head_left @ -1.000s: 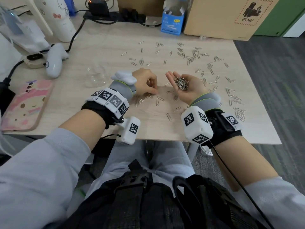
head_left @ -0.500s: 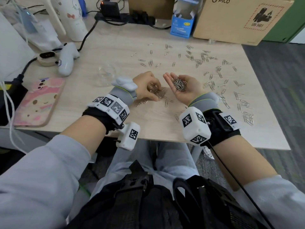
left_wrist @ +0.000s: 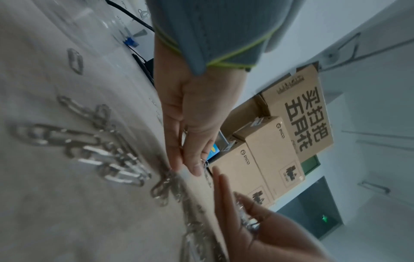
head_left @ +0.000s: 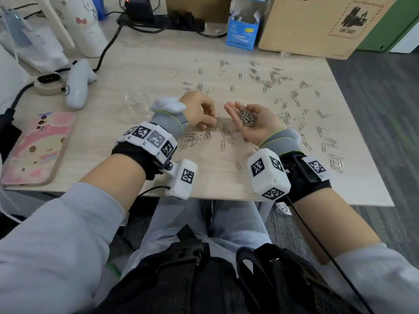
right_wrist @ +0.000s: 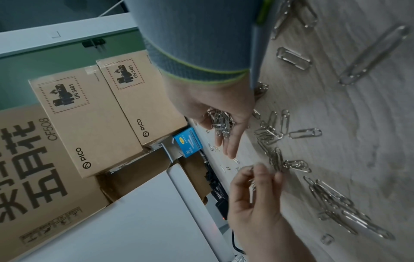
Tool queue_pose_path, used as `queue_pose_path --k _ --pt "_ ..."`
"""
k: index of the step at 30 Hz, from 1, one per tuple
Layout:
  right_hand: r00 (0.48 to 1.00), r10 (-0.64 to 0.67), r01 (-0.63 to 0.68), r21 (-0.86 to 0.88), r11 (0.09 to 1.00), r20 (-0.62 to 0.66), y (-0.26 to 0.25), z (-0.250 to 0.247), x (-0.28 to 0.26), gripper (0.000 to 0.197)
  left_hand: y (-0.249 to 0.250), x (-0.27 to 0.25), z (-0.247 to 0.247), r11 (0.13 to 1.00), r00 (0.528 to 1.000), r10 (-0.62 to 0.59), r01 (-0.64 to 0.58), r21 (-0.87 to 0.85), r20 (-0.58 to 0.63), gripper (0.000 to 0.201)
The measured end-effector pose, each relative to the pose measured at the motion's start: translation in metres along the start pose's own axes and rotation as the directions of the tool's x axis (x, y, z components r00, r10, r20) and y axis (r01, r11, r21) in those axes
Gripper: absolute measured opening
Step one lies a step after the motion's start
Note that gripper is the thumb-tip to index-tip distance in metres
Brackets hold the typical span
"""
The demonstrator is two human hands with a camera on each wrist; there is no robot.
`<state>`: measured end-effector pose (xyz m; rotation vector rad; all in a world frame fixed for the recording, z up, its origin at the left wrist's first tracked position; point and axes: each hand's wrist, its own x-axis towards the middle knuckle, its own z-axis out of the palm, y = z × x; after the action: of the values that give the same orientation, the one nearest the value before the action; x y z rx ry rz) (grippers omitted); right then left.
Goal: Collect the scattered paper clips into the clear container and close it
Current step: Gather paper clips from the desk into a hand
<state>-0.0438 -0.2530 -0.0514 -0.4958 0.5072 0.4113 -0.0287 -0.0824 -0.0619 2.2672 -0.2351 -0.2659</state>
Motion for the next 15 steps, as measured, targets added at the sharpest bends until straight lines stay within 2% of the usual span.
queue_pose_path --k 5,7,12,15 --pt "0.999 0.037 -0.041 -0.111 0.993 -0.032 0.002 0.006 0.01 0.031 0.025 0.005 -0.014 0.983 0.989 0.148 -0.144 -0.114 0.027 0.019" --pt "0.997 0.068 -0.072 -0.169 0.983 -0.03 0.005 0.011 0.014 0.029 0.036 0.009 -0.015 0.981 0.983 0.178 -0.173 -0.086 0.052 0.016" --pt "0.99 0.122 -0.107 -0.188 0.976 0.072 0.01 0.021 0.02 0.035 0.047 0.015 -0.009 0.987 0.984 0.161 -0.161 -0.011 0.074 0.015" --pt "0.99 0.126 -0.114 -0.161 0.98 0.066 0.01 0.025 0.022 0.038 0.047 0.014 -0.013 0.989 0.987 0.146 -0.146 -0.006 0.068 0.022"
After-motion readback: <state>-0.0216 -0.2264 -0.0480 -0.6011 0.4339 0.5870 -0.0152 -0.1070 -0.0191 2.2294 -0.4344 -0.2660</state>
